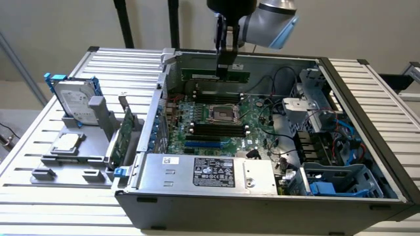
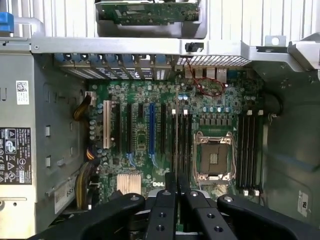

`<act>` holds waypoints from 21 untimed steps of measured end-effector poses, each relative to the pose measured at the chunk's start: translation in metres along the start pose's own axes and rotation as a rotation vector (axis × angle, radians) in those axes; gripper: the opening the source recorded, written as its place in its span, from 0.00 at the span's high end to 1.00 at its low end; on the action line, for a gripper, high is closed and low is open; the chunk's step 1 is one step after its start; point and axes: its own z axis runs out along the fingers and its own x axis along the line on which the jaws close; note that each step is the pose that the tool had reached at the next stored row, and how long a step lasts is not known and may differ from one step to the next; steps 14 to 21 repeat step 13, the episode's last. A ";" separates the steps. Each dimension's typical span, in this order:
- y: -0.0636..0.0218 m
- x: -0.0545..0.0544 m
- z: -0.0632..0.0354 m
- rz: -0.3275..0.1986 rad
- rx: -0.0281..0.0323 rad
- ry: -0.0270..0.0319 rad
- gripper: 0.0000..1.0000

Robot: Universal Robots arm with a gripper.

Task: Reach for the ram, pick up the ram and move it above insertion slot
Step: 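Pick up the ram and move it above insertion slot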

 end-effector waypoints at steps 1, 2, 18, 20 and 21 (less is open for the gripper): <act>-0.0021 0.000 0.0001 0.000 0.0001 0.0013 0.87; -0.0044 -0.001 0.0003 0.000 0.0001 0.0024 0.87; -0.0088 -0.001 0.0003 0.000 -0.0003 0.0036 0.87; -0.0088 -0.001 0.0003 0.000 -0.0003 0.0036 0.87; -0.0088 -0.001 0.0003 0.000 -0.0003 0.0036 0.87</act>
